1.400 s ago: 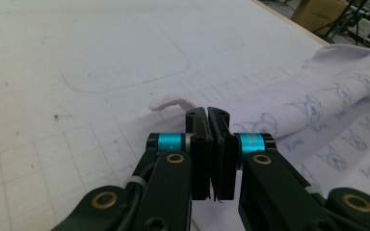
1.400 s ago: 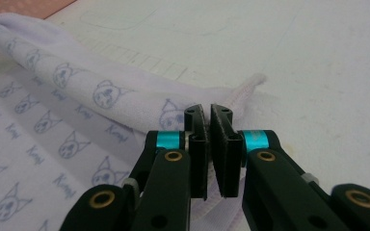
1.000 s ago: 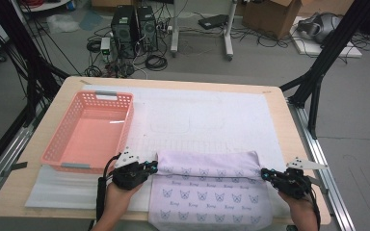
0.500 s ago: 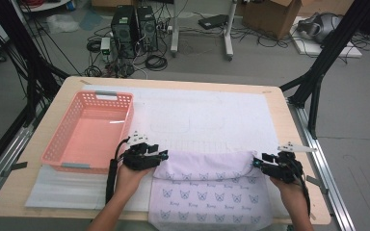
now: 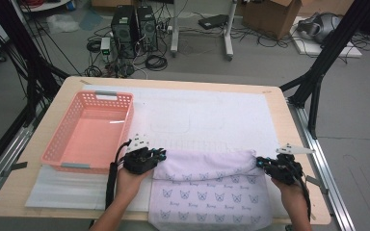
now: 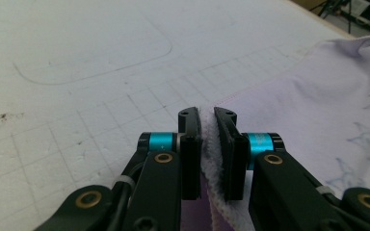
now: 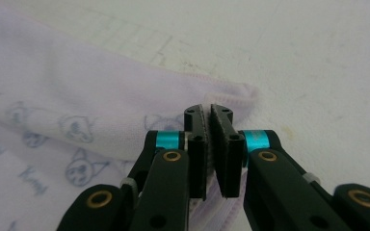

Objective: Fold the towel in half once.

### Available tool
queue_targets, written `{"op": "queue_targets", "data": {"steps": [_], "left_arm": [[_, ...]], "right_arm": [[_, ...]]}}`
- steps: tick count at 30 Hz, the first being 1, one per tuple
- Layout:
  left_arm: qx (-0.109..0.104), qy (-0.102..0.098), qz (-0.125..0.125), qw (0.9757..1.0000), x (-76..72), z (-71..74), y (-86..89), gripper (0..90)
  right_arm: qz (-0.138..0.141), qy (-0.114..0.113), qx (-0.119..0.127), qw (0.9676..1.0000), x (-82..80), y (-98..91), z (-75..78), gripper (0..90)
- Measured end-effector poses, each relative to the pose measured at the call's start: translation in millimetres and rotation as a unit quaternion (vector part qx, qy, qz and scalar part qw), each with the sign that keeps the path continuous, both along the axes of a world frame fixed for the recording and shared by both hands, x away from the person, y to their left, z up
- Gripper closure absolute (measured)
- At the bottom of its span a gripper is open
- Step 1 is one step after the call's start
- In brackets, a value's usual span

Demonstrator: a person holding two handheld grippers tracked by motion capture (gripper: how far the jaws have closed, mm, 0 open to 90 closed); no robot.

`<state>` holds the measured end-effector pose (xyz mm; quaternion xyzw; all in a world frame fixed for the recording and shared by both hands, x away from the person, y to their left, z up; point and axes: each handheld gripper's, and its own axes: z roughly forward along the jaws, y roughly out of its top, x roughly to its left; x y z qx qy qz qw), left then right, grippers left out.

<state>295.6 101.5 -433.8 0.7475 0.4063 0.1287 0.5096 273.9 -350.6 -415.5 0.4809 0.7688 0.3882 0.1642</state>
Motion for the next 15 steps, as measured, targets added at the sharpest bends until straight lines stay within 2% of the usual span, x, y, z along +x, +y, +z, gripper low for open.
{"op": "queue_targets", "data": {"steps": [4,7,9,11,12,13,15], "left_arm": [[-0.002,-0.026,-0.006,0.9996,-16.3,6.3,4.0,79.8],[-0.005,-0.037,-0.011,0.9992,-25.9,10.0,6.0,77.6],[0.000,-0.035,-0.014,0.9993,-30.2,9.2,6.1,75.8],[0.003,-0.020,-0.015,0.9997,-33.0,4.8,6.1,69.8],[0.006,-0.016,-0.015,0.9997,-33.5,2.3,5.9,67.6],[0.010,-0.013,-0.011,0.9998,-33.6,0.3,5.9,63.9],[0.014,-0.009,-0.008,0.9998,-32.5,-1.7,7.2,59.0]], "right_arm": [[0.001,-0.030,0.016,0.9994,-23.7,-6.7,2.9,84.9],[0.003,-0.035,0.026,0.9991,-40.8,-10.5,3.7,84.9],[0.009,-0.018,0.028,0.9994,-49.7,-12.5,2.7,82.8],[0.009,0.005,0.017,0.9998,-54.4,-13.7,-1.0,73.9],[0.006,0.014,0.018,0.9997,-55.3,-14.5,-2.5,66.3],[-0.001,0.016,0.023,0.9996,-55.6,-15.8,-2.4,61.2],[-0.011,-0.002,0.042,0.9990,-55.0,-17.7,2.7,56.3]]}}
